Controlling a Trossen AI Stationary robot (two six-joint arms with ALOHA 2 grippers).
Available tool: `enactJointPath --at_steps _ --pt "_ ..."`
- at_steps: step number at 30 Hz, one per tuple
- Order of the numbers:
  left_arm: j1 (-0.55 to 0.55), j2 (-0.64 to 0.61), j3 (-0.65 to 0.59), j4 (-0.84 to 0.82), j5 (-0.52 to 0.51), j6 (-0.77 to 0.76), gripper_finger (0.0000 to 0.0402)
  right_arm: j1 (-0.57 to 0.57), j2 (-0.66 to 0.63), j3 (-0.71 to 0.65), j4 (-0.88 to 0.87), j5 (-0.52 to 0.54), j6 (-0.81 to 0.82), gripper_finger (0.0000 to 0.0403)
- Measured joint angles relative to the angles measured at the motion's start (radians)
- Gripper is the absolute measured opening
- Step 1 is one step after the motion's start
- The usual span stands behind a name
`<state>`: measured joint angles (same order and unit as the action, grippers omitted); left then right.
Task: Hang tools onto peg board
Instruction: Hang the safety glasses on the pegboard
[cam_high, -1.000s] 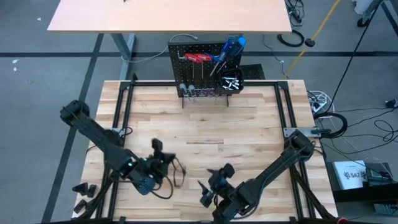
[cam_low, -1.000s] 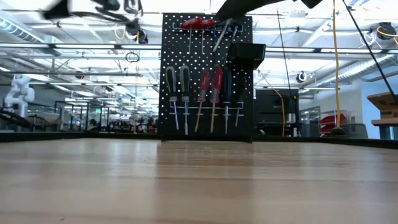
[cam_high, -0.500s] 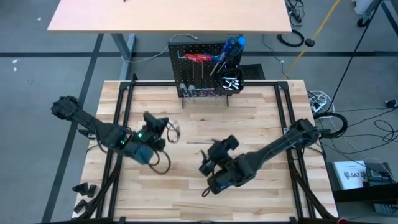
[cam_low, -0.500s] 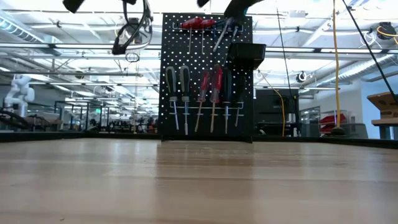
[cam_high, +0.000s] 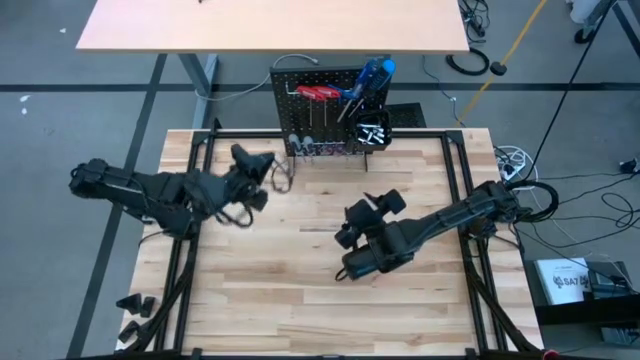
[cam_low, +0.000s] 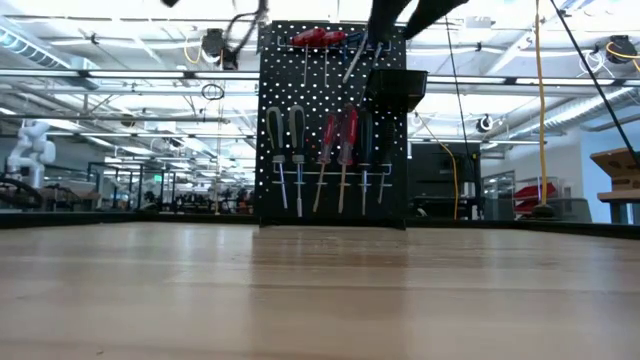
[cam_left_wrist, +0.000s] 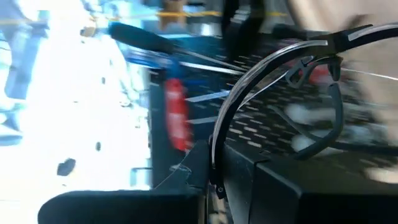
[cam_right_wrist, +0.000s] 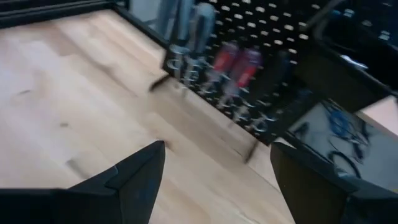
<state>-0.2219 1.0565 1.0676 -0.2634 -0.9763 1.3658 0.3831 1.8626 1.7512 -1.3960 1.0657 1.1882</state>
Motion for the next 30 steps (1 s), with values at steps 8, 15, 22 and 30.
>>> enactJointPath --at_steps 8,15,22,30 --pt "0.240 0.014 0.000 0.253 0.280 0.282 0.0026 -0.007 -0.006 -0.039 -0.172 -0.009 0.171 0.0286" --pt "0.419 0.070 0.000 0.253 0.463 0.371 0.0026 -0.072 -0.011 -0.119 -0.174 -0.052 0.188 0.0286" --pt "0.488 0.103 0.000 0.255 0.505 0.426 0.0026 -0.159 -0.011 -0.140 -0.172 -0.039 0.183 0.0286" --pt "0.477 0.102 0.000 0.309 0.498 0.496 0.0026 -0.177 -0.011 -0.140 -0.010 -0.024 -0.049 0.0286"
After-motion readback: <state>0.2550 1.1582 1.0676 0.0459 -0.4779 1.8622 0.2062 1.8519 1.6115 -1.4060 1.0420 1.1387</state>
